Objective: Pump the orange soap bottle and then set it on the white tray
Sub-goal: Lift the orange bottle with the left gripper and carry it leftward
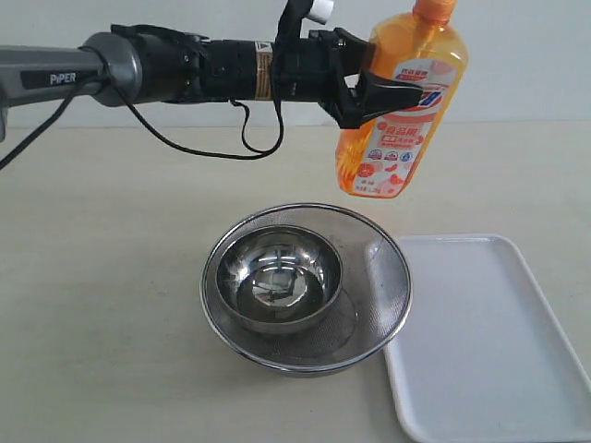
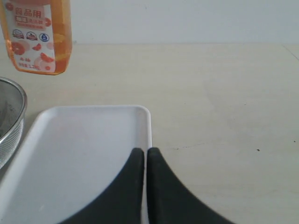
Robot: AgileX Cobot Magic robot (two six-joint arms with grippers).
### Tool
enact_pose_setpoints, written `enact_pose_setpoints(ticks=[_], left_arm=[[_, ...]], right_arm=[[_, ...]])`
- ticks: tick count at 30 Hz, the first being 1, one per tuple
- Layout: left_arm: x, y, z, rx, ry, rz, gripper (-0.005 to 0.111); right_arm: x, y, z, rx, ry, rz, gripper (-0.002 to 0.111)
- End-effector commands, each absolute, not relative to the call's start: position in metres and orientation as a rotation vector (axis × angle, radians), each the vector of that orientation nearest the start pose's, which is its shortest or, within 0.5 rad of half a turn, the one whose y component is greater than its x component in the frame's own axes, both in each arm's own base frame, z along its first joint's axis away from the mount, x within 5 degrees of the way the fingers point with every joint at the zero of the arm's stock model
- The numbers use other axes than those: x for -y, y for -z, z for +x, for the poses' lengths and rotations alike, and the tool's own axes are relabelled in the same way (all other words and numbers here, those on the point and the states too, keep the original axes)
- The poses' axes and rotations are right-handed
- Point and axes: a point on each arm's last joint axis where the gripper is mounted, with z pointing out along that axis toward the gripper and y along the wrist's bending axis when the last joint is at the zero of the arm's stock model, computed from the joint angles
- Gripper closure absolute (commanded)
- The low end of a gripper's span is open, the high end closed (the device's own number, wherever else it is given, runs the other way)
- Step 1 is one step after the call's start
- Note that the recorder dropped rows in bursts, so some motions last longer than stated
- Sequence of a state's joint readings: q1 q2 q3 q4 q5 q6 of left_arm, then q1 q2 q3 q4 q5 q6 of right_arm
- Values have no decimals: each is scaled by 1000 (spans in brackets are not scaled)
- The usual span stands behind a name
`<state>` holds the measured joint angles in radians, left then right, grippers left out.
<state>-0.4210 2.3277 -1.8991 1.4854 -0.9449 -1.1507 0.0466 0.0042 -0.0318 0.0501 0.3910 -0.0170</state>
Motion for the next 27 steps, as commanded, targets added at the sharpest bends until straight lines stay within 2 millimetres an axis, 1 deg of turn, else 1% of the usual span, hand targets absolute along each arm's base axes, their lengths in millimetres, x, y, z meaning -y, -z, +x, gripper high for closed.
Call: enact_pose_setpoints(ticks=[1,3,7,11,14,15,17,18,21,23,25,27], left_arm=[[276,-276,425,-1274,954,1250,102],[273,-292,419,-1249,927,1272,102],[267,-315,409,-1271,859,1270,102],[255,-332,398,-1343,748,1238,102],[245,-344,383,-1361,698,1231,102],[241,-345,377,-1373,691,1224,102],[231,-355,363,-1394,638,1183,102],[225,-355,359,-1422,601,1154,102],[204,-365,341,-1475,465,1046,102],[190,-367,329,-1515,396,963,102],[174,-367,315,-1566,354,844,102],[158,-362,302,-1626,305,722,102]], right_arm=[[-4,-189,52,-1835,-59,-29,108],[-4,-189,52,-1835,-59,-29,108],[-4,-188,52,-1839,-61,-28,108],[-4,-188,52,-1839,-61,-28,108],[-4,-188,52,-1839,-61,-28,108],[-4,-188,52,-1839,-61,-28,108],[-4,-188,52,-1839,-61,-28,108],[-4,-188,52,-1839,-61,-28,108],[-4,-188,52,-1839,-61,-28,108],[-4,-188,52,-1839,-61,-28,108],[-4,-188,52,-1839,-61,-28,108],[-4,-188,52,-1839,-61,-28,108]])
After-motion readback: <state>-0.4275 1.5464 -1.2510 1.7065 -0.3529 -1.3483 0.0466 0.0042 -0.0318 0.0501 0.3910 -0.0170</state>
